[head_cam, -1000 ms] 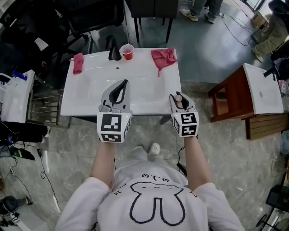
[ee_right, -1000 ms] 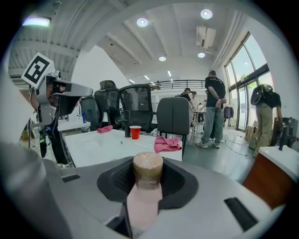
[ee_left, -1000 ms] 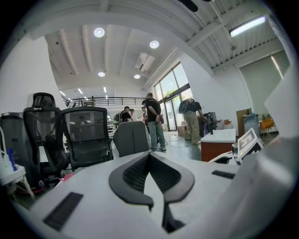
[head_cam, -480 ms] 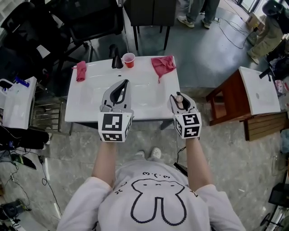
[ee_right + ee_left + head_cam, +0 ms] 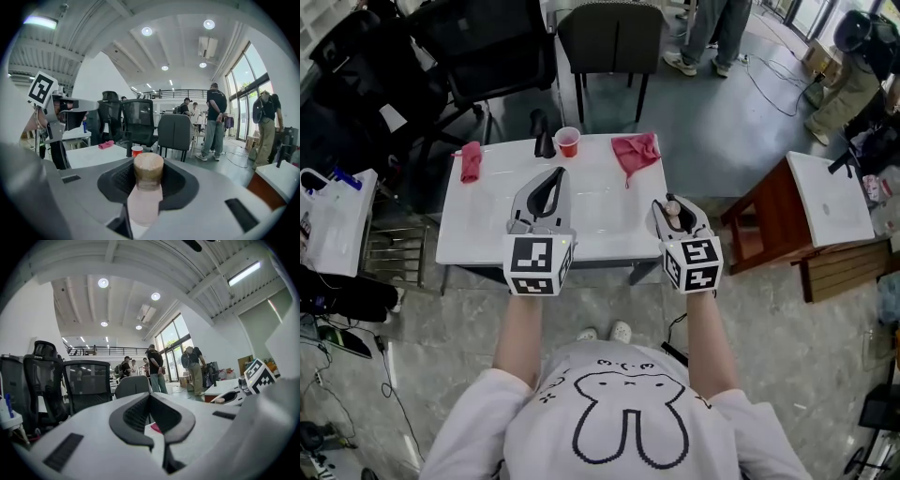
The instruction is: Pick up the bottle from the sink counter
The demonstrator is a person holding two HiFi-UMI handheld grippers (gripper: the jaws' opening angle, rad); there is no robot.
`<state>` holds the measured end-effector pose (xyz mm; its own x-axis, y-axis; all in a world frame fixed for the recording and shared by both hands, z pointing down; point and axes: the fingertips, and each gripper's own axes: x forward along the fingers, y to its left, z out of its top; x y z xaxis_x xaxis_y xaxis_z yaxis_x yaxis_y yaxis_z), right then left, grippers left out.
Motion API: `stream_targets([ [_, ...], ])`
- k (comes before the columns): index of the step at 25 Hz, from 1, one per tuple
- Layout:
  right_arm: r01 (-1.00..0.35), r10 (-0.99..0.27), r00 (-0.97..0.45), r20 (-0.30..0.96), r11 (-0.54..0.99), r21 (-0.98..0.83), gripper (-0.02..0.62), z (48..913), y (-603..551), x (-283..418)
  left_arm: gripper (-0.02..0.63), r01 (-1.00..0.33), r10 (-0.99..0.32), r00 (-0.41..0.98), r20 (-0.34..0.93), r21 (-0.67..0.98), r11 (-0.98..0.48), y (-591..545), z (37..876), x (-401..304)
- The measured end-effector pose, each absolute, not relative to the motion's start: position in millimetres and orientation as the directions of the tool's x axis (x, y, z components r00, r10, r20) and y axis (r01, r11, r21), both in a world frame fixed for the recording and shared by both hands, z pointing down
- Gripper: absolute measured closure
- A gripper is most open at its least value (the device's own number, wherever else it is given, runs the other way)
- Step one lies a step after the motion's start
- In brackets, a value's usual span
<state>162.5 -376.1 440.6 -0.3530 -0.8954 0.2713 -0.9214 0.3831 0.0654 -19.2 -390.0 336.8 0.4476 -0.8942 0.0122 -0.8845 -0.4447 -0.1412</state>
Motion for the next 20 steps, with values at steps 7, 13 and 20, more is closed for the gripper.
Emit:
stream_targets([
  [7,-0.920,-0.909,-0.354,0.218,0.381,0.093,0.460,397.1,-374.4,164.3,0.597,-0.876,-0.885,0.464,-0.026,-0.159,-0.455,-389.8,318.8,-13.6],
  [13,-0.920,-0.917,-0.350,0.189,0.375,0.117,0.460,363.7,-370.7,169.7,0.597,-0.868,-0.876,0.479,-0.051,-0.177,-0.464,-388.3,305.3,-7.2],
  [20,-0.927,-0.934,-0.337,0.114,0.351,0.134,0.460,322.1,-361.0,177.5,0.597,-0.868,-0.873,0.479,-0.093,-0.198,-0.456,-383.4,290.7,-3.8],
])
